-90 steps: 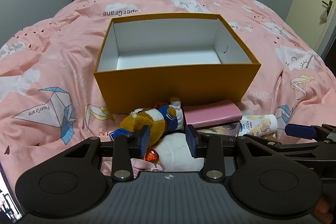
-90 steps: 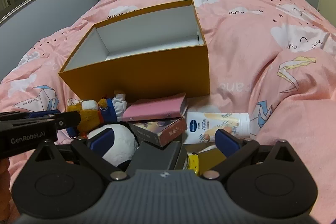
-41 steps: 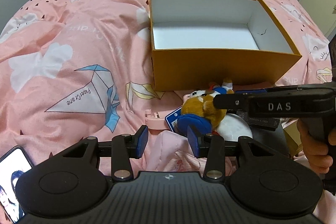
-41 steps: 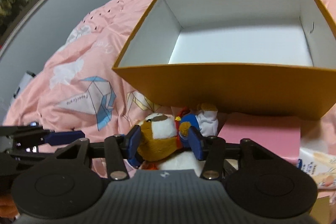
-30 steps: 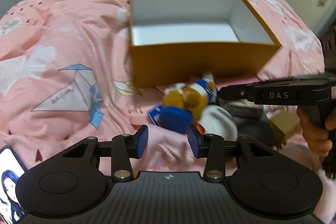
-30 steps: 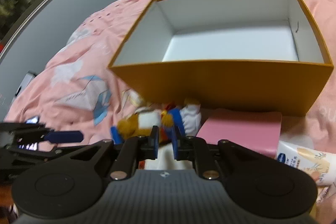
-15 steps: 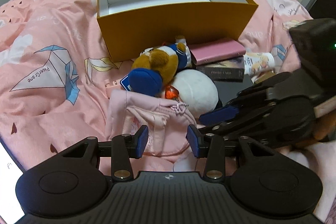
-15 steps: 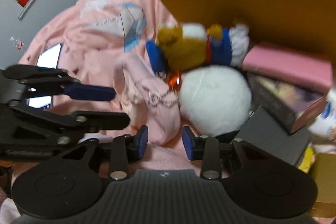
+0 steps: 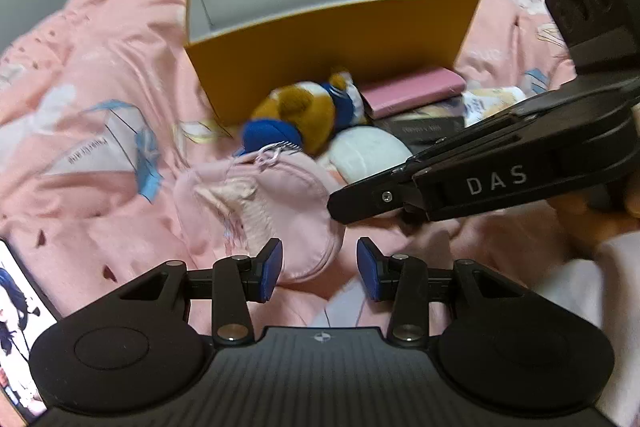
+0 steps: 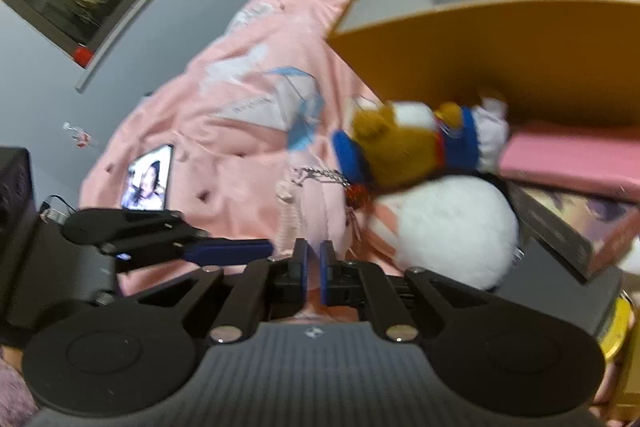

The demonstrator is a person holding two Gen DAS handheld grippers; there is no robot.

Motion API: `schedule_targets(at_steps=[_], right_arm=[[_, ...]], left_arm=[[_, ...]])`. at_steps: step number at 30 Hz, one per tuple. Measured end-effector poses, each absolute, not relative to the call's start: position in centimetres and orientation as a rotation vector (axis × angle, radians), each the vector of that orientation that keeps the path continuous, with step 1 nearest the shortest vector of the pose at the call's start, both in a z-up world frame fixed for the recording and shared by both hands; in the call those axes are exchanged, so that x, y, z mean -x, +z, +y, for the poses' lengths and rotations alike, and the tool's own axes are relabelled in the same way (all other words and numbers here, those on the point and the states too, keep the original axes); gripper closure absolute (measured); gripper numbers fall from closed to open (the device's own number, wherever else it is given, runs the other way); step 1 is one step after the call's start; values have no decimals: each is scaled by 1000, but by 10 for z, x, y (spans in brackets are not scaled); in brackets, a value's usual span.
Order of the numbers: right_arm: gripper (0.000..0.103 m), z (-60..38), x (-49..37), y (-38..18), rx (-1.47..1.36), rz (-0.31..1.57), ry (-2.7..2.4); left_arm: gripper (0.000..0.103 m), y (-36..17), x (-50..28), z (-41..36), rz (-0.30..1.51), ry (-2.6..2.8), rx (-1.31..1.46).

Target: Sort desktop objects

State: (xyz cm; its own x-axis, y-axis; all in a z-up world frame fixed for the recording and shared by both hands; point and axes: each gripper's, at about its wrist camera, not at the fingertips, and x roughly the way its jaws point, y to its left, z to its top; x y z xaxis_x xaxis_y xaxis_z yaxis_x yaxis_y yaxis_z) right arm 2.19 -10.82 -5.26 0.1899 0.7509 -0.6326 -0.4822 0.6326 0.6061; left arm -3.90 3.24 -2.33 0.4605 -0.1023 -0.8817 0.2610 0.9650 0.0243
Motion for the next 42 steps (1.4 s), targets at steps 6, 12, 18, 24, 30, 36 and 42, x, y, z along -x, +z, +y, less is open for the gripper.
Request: schedule_targets(at_steps=[6, 12, 18, 24, 30, 36, 42], right_arm=[[102, -99, -21, -42, -313, 1040, 928], [96, -119, -21, -33, -303, 986, 832], [89, -168, -26, -26, -221, 912, 525], [59, -212, -38, -30, -222, 906, 331], [55, -240, -85, -60, -476, 1028, 287], [49, -240, -115, -86, -496, 1121, 260], [61, -247, -115, -96, -644, 1155, 325]], left_arm=[[55, -30, 36, 12, 1018, -135, -282], [56, -36, 37, -5, 997, -150, -366], [54, -47, 35, -23, 1022, -140, -413], [49, -62, 28, -37, 1039, -93, -503], [45, -75, 26, -46, 1055, -66, -585], [42, -80, 22, -49, 1059, -48, -616], [51, -65, 27, -37, 1025, -60, -551]])
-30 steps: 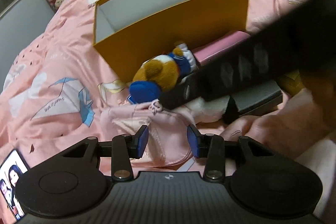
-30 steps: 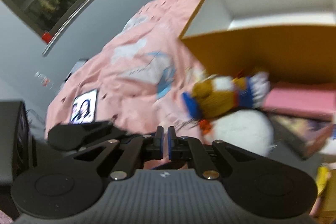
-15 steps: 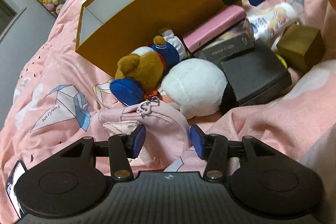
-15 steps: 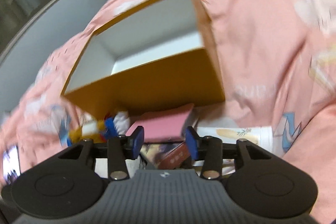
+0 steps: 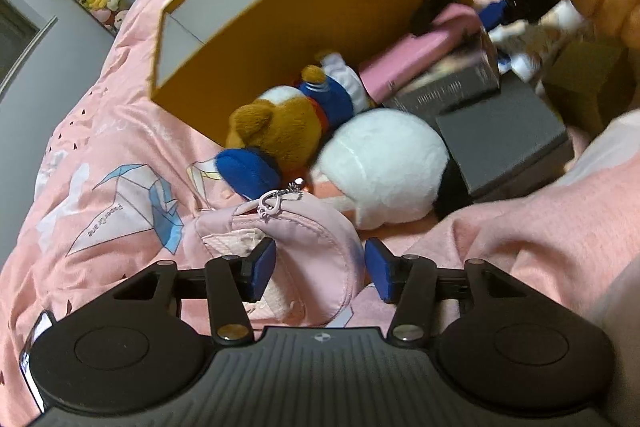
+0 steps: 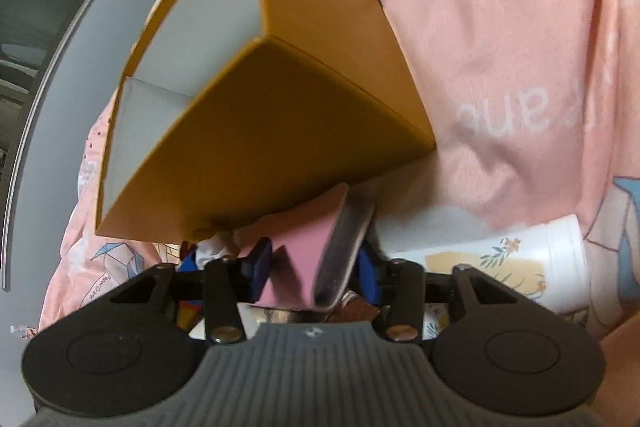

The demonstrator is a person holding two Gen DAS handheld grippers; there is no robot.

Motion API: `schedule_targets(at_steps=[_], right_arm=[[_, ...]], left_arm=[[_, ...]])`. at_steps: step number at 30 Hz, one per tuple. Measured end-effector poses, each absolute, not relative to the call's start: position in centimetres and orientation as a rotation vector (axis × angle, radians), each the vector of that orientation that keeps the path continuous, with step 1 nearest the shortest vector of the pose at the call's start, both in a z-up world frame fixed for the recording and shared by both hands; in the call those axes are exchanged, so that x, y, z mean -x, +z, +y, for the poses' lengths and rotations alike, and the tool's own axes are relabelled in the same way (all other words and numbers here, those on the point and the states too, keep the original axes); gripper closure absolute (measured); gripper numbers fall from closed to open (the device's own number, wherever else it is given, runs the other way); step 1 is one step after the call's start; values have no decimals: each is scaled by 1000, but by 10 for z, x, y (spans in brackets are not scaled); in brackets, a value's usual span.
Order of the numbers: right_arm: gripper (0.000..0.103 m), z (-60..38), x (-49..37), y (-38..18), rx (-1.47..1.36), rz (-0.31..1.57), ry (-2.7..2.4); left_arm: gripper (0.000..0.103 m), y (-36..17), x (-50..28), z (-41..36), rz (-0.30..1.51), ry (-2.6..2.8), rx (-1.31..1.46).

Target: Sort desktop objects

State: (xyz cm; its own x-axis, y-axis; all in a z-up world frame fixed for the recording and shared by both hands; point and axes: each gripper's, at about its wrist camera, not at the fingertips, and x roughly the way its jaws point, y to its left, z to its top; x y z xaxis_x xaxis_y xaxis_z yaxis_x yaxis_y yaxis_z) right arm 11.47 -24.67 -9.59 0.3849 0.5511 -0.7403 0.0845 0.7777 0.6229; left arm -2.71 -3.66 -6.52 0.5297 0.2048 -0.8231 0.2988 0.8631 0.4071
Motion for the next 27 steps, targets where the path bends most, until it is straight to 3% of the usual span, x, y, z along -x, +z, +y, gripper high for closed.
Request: schedule_targets(at_steps=[8, 19, 27], right_arm=[[78, -231, -85, -44, -559, 1007, 438], [79, -194, -64, -26, -336, 945, 474], [83, -188, -50, -18, -293, 889, 512]], left_arm=[[58, -24, 37, -2, 912, 18, -438], [59, 2, 19, 37, 965, 152, -324], [61, 15, 20, 109, 1072, 161, 170]])
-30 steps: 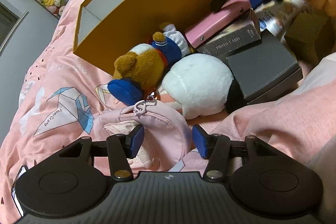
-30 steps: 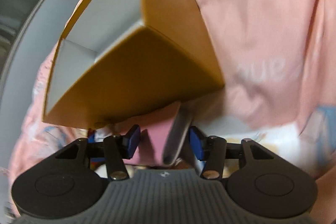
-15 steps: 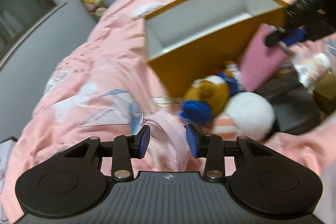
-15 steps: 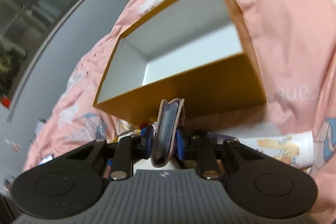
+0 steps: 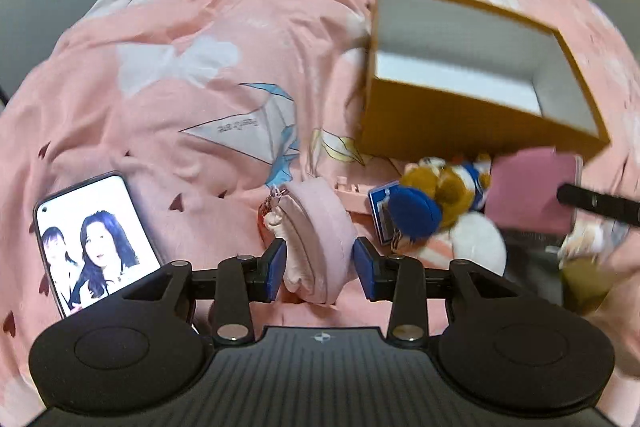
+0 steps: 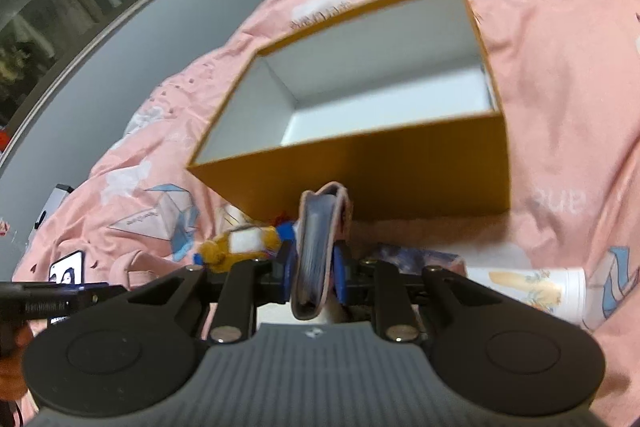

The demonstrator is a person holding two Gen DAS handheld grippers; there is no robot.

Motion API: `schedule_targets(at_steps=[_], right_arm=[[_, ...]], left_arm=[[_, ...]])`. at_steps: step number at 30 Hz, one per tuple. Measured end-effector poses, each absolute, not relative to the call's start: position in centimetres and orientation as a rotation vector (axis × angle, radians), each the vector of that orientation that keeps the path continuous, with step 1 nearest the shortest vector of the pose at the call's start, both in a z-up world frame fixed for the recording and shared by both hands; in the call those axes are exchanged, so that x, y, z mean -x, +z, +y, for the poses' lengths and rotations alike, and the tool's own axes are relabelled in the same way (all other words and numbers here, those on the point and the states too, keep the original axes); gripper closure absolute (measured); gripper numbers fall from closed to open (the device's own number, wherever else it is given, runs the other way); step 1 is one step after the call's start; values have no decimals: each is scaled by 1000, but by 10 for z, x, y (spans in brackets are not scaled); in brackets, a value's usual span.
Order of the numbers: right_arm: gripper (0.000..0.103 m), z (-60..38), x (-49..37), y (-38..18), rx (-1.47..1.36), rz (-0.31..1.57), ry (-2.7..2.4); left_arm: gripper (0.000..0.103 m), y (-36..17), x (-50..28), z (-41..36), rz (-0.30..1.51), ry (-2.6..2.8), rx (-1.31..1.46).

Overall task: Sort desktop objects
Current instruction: 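Grasp the pink fabric pouch with the left tool while the right tool holds the card holder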

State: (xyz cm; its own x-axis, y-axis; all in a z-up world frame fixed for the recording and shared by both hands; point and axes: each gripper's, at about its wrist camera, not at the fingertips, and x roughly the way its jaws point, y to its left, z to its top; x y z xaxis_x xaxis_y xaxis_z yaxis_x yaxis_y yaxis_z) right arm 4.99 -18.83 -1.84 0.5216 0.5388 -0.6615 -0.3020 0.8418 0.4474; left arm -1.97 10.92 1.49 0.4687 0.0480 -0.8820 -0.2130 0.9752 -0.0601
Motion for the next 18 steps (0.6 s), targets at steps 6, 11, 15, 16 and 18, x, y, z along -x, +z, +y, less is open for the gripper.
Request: schedule_targets(at_steps=[6, 11, 15, 16, 18], right_arm=[[85, -178, -28, 22, -264, 762, 590], [85, -140, -28, 29, -278, 770, 754], [86, -104, -37, 7, -254, 828, 818], [86, -99, -41, 0, -265, 856, 828], [86, -91, -46, -13, -288, 910, 836]], left_arm=[[62, 19, 18, 99, 1067, 180, 66], [62, 20, 13, 99, 1095, 157, 47], [62, 20, 10, 103, 1114, 133, 55], [62, 20, 9, 106, 1120, 126, 65], [62, 20, 7, 109, 1131, 113, 78]])
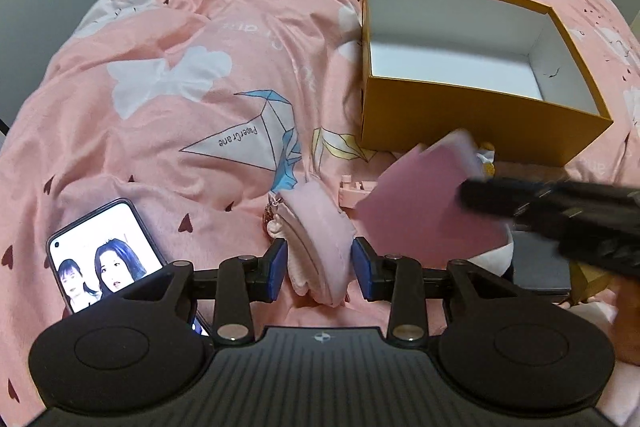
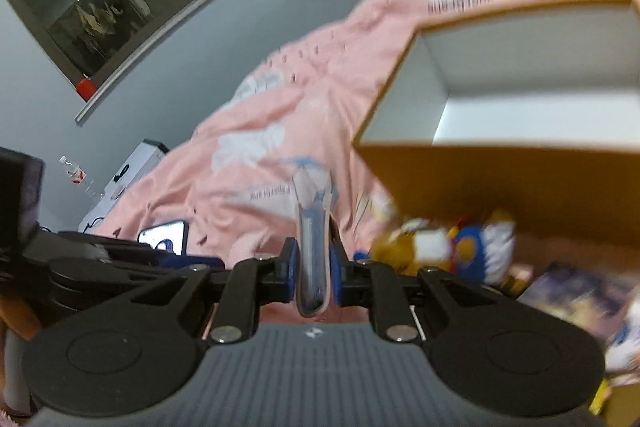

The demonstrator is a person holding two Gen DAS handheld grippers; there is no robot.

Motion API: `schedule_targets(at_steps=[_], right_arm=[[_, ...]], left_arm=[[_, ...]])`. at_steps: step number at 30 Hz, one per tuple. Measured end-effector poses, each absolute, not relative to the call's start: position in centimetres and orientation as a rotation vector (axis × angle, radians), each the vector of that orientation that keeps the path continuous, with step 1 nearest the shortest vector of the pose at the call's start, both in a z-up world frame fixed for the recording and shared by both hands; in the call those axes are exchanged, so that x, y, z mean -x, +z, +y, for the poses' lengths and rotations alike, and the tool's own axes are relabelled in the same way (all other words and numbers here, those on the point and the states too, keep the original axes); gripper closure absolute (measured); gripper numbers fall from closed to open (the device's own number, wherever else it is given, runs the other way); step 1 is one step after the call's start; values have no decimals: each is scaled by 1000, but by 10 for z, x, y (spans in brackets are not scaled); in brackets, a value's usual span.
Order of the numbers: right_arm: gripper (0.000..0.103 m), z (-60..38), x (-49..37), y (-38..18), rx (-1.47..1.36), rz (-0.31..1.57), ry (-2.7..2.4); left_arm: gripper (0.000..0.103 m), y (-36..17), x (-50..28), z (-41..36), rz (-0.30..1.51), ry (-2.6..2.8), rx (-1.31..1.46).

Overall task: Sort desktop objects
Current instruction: 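Grasp the pink fabric pouch with the left tool while the right tool holds the card holder, then carry the pouch and card holder over the orange box with both tools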

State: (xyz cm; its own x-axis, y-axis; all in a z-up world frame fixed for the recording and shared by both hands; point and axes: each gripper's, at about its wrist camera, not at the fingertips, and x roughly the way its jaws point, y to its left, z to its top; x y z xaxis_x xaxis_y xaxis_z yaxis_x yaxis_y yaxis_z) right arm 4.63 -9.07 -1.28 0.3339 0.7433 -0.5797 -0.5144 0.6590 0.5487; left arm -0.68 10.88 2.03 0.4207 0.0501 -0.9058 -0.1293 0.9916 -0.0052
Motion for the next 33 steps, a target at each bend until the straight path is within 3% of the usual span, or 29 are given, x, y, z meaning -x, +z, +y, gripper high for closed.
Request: schedule_targets(at_steps=[7, 9, 16, 18, 24, 33], right_arm=[[85, -75, -44, -30, -330, 983, 885], [85, -71, -43, -31, -330, 983, 890], [84, -66, -44, -35, -343, 997, 898], [84, -69, -44, -36, -354, 1003, 893], [85, -78, -46, -28, -370, 995, 866], [85, -119, -63, 42, -437, 796, 821]], left_arm=[[61, 26, -5, 117, 1151, 62, 112], [55, 26, -9, 122, 1164, 44, 135], [55, 10, -17, 123, 1219, 58, 127], [66, 3, -17, 128, 1224, 58, 171], [78, 16, -10, 126, 1163, 34, 143], [80, 94, -18, 115, 926, -62, 88]])
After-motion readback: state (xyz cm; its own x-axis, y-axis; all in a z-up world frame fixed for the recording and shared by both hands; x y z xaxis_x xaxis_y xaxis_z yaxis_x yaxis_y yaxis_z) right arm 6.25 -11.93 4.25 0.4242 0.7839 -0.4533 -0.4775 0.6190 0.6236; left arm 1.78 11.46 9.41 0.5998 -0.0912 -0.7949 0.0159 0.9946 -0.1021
